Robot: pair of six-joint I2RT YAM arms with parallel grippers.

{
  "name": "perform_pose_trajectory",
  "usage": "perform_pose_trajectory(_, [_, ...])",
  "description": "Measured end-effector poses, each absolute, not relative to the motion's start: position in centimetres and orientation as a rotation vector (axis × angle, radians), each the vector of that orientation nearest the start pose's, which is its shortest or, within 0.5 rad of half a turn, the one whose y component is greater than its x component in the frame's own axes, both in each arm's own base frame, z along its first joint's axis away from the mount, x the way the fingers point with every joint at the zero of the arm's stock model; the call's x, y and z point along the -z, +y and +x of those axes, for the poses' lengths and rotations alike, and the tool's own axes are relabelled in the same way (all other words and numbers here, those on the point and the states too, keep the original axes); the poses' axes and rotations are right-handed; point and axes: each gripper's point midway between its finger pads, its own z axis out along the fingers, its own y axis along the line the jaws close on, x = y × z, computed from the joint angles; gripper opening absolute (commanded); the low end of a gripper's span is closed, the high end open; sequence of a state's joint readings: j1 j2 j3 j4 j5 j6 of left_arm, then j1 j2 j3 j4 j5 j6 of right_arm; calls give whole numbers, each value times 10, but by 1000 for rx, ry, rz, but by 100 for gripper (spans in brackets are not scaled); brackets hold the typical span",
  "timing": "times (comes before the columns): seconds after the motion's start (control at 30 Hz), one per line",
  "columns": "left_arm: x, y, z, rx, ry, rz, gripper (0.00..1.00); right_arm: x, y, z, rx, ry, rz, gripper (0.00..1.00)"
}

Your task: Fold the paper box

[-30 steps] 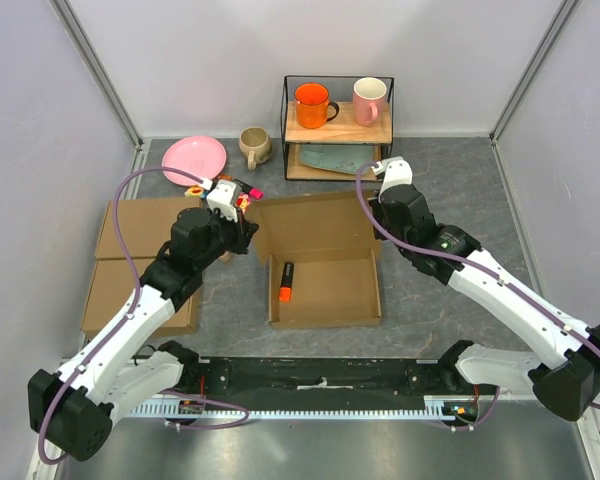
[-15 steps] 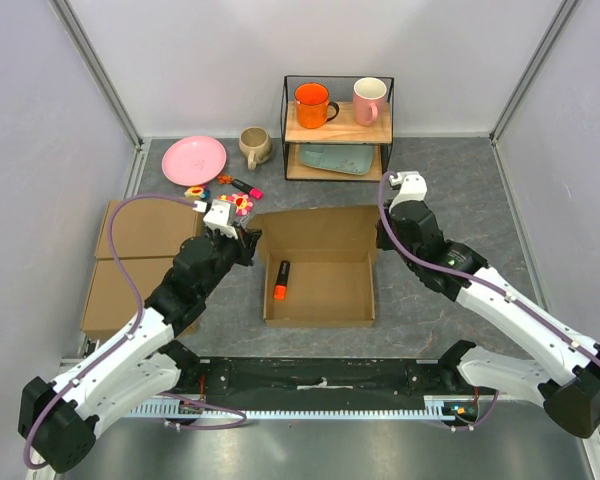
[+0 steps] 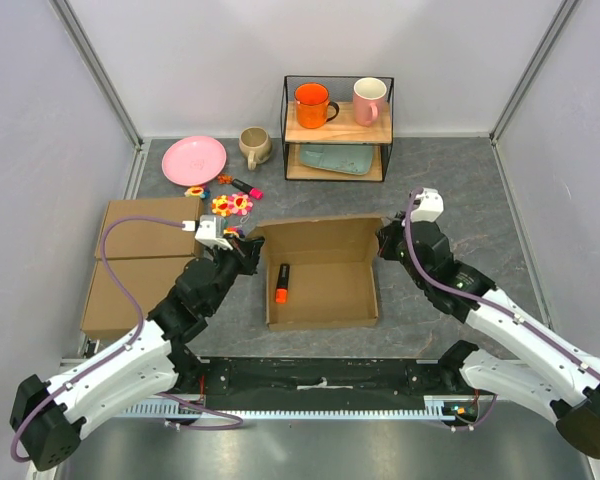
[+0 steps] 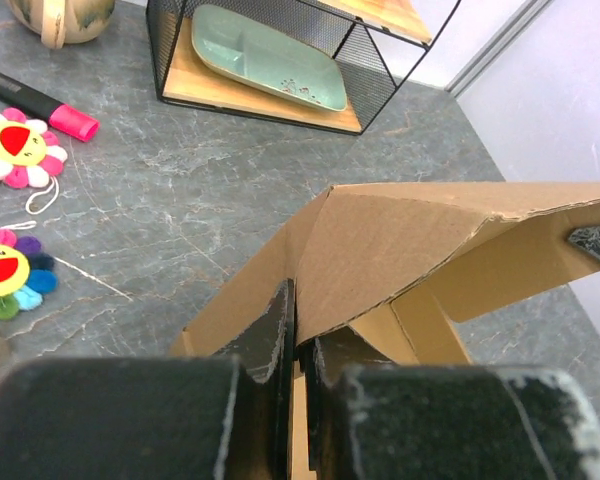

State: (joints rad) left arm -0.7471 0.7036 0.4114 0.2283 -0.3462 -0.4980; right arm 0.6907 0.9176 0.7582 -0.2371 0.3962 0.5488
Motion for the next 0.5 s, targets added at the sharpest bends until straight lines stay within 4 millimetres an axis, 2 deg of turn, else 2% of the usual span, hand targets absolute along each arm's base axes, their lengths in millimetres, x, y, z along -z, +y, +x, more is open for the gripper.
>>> perform_pose_trajectory(0.27, [-216,-185,255,711,1643,-184,2,-210,169,268,-505,1932,205,0])
perform_pose_trajectory(0.5, [-216,-187,254,729,1625,-223,2,-210,170,263,-533,1922,245,0])
